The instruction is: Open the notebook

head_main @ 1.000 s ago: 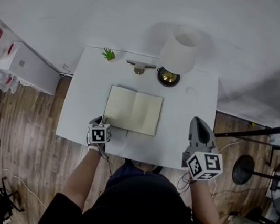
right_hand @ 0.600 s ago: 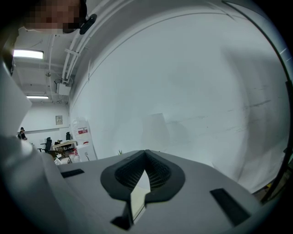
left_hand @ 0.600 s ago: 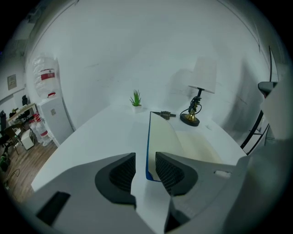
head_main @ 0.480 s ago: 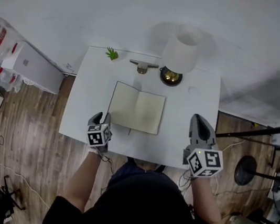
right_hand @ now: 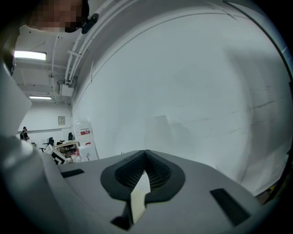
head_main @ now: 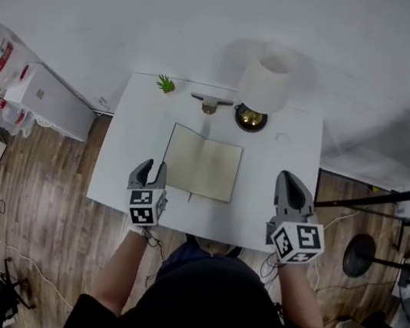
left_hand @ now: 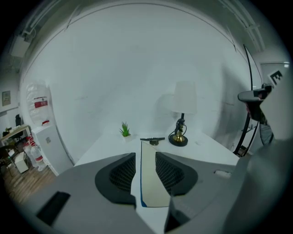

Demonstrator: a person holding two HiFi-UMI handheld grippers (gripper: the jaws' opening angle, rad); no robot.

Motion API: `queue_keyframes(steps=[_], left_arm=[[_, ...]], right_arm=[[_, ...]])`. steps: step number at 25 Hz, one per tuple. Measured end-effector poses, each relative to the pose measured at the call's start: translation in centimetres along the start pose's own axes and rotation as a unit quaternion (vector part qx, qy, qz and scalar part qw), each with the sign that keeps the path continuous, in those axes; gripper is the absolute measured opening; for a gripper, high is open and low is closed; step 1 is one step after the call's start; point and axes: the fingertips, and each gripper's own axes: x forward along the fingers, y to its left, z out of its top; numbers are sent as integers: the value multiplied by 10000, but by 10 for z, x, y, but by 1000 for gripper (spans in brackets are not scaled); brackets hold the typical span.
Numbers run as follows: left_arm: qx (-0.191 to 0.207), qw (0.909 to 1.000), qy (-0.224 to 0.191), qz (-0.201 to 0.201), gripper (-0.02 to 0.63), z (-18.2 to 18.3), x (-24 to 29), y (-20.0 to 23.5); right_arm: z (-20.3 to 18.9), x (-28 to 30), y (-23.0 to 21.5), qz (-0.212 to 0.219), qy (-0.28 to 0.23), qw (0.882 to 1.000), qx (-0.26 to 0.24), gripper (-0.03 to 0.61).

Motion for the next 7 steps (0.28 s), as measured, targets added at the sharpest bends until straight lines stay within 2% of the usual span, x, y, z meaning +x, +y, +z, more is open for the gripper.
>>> queue_keyframes(steps=[7], left_arm=[[-57,9953,-949,-173,132,80,-38,-1]], right_arm=[[13,-3,7,8,-116,9999,-108,3]])
